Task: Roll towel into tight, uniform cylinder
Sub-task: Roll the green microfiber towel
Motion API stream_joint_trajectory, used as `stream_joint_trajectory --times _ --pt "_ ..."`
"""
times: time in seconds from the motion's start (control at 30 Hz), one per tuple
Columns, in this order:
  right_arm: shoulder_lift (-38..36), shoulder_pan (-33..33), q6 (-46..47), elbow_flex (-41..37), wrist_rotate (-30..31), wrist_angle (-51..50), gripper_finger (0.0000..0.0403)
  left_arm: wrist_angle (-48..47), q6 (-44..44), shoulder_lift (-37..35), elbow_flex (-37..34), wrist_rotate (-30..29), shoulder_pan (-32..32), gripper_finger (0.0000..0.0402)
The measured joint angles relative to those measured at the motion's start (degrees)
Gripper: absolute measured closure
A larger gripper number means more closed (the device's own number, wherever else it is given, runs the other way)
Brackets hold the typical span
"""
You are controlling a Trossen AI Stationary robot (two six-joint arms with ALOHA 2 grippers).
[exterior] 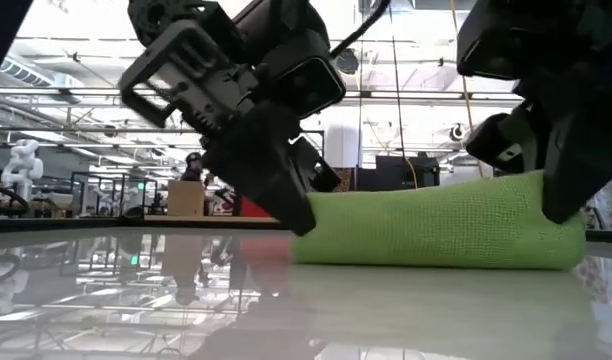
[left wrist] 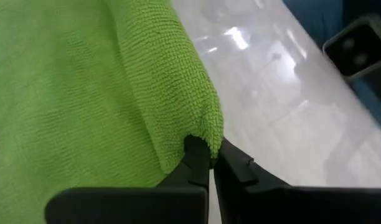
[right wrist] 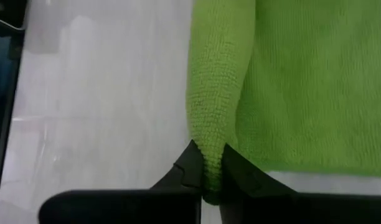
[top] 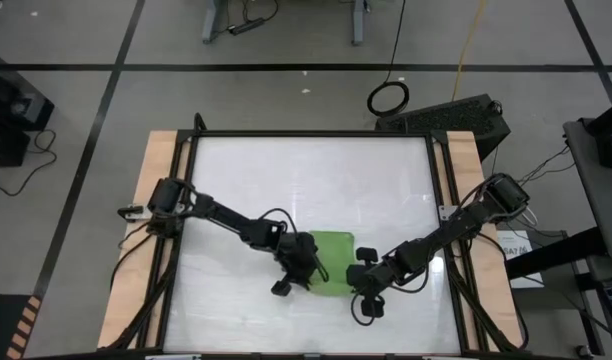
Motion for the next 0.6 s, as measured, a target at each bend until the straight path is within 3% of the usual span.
stream_joint_trajectory --times 0.17,0.37,0.47,0.6 --pt "0.07 0.39 4.07 0.13 0.01 -4.92 0.0357 1.88 -7.63 0.00 0.00 2.74 1.93 0.0396" --pt "0.28 1.92 3.84 -0.05 -0.78 -7.80 0.0248 1.13 -13.72 0.01 -0.22 5.08 3.07 0.0396" --pt "0.26 3.79 3.81 -0.02 4.43 -9.77 0.0206 0.94 -15.08 -0.04 -0.20 5.06 3.42 0.0396" --pt "0.26 9.19 0.42 -0.01 14.95 -7.35 0.0194 0.74 -17.69 -0.04 -0.15 4.80 3.73 0.0396"
